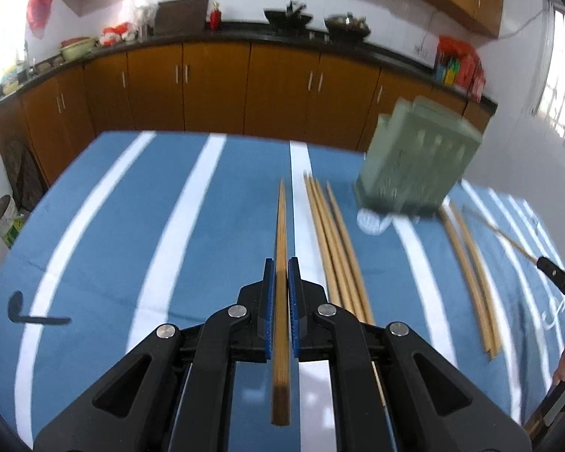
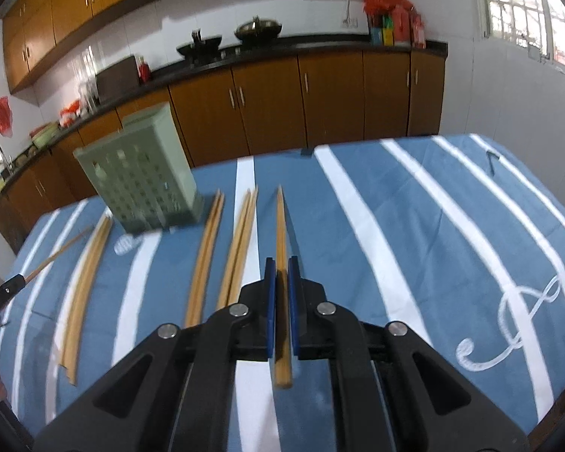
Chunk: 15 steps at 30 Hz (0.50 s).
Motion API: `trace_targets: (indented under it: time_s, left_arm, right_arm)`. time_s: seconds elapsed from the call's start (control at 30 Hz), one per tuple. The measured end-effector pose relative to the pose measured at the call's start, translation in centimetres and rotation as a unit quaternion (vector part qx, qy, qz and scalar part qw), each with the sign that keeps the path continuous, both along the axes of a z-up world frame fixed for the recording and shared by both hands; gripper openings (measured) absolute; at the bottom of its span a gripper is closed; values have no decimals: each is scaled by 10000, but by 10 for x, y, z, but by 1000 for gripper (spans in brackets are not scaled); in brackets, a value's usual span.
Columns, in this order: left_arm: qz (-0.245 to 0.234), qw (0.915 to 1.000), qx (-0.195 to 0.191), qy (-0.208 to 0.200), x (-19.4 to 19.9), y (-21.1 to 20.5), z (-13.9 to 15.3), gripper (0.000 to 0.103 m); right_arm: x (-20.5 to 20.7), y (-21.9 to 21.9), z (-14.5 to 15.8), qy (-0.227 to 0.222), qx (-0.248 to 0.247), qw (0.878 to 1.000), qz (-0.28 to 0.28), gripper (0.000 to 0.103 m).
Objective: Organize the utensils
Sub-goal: 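Lift the left tool's chopstick over the green holder while the right tool carries its chopstick there too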
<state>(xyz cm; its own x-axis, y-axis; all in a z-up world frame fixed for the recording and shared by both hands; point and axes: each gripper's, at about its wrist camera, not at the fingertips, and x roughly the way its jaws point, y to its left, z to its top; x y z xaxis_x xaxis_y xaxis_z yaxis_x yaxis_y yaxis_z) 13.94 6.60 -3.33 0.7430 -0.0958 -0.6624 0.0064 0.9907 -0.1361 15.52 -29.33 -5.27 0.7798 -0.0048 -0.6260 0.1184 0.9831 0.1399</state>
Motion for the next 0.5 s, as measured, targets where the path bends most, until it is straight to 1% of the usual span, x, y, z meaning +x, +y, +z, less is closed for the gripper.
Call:
trace_targets:
  time_s: [0.2,0.4,0.5]
  left_arm:
    - [188,9982,-199,-533,2,12,38,7]
    - [297,9963,-158,-794,13,19,60,7]
    - [315,9946,-102,-981,20,22,79,7]
  right_arm:
    - [-9,-6,41,-663,5,9978,-94,8]
    - [-8,-8,71,-1138,-13,9935,-104,8]
    - [-2,-10,91,-1348,32,9909,-56,8]
